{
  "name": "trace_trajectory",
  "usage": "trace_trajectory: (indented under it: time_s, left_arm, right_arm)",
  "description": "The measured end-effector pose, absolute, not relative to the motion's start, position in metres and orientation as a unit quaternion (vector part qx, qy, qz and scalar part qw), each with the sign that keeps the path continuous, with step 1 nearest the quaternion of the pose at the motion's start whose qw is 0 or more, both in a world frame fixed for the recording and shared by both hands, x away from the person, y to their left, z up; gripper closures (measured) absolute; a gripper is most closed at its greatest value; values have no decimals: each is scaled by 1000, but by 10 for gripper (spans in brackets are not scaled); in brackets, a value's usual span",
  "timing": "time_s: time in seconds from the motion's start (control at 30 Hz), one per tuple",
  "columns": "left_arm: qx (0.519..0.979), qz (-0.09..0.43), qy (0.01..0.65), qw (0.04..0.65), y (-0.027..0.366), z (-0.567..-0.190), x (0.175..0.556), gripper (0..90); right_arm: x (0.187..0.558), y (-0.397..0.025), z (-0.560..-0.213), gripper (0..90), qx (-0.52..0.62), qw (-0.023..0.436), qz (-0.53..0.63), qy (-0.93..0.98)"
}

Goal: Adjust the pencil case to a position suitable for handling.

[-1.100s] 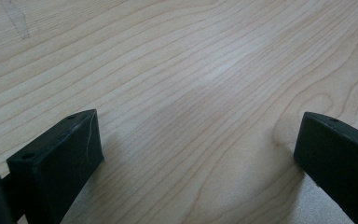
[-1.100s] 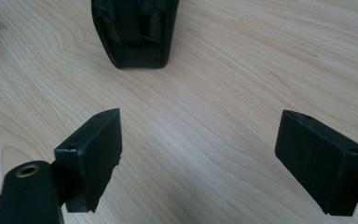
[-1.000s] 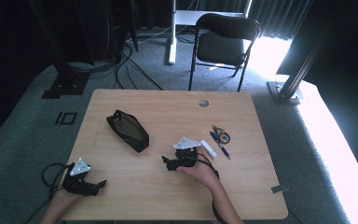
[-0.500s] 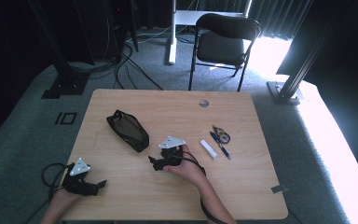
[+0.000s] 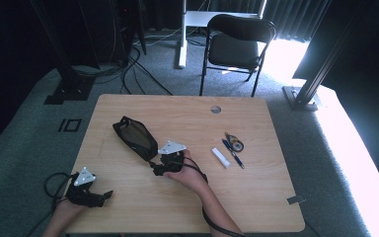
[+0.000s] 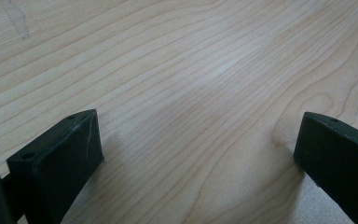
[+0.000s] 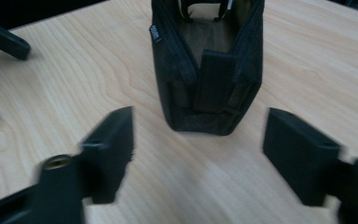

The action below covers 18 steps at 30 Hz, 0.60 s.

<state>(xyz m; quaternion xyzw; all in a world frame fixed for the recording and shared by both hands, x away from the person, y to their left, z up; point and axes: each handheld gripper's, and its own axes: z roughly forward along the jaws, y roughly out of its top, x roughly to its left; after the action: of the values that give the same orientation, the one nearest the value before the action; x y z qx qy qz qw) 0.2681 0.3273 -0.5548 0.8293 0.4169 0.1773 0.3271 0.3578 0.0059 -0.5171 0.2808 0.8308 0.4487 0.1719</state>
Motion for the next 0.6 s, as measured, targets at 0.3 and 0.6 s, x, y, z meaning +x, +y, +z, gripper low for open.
trace_trajectory:
  time_s: [0.3,0.6]
  left_arm:
    - [829,177,417,327,327,-555,268,11]
    - [829,177,417,327,327,-555,268,11]
  right_arm:
    - [369,15,-518,473,287,174,443,831]
    - [381,23,-518,656,318,148,446,823]
